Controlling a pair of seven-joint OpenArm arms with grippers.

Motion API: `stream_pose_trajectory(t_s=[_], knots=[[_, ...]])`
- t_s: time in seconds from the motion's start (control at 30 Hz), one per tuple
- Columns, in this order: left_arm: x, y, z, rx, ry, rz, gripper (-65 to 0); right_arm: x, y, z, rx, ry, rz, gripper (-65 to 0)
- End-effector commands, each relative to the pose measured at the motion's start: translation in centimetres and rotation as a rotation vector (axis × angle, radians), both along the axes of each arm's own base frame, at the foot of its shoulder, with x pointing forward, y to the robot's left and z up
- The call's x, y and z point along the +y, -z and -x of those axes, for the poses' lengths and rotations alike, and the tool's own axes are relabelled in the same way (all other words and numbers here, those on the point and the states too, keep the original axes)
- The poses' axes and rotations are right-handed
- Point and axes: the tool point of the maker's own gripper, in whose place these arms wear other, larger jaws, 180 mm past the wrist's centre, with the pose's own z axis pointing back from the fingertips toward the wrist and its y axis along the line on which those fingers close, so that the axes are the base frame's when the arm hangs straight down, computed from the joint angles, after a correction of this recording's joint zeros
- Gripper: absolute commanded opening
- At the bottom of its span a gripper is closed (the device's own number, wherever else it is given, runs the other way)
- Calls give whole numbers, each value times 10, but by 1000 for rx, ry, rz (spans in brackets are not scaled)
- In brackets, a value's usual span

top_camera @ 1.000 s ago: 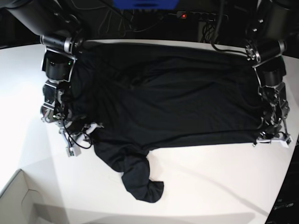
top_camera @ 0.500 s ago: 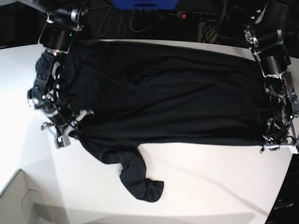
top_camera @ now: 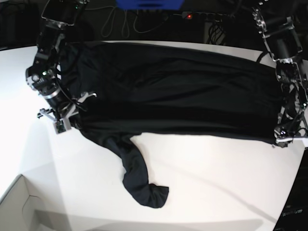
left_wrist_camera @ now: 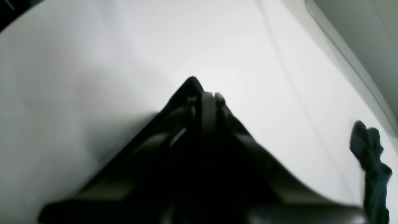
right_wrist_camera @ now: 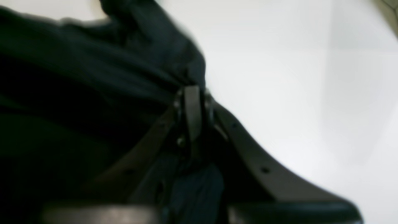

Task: Layout the t-shirt on the table in an organized manner, then fold the t-shirt properly
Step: 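Carry the held shirt edges with both grippers across the body to fold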

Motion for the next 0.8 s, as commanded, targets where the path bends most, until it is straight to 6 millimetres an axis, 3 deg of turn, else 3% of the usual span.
stream_pose_trajectory(t_s=[0.0,0.23,0.43,0.67,0.77], knots=[[22,-29,-2,-73,-35,-38,-650,1,-14,-2,-52,-3,-7,-650],[39,-32,26,-65,-79,61,-650,7,-16,21,-46,-9,6,-650],[41,-37,41,-68,-89,157,-650,29,-23,44,-50,-72,26,-650],[53,-49,65,-50,-98,186,-650,30,-19,74,-9,-81,47,-650],[60,-45,78,-32,-118,194,-650,35,-17,87,12,-96,51,-650]])
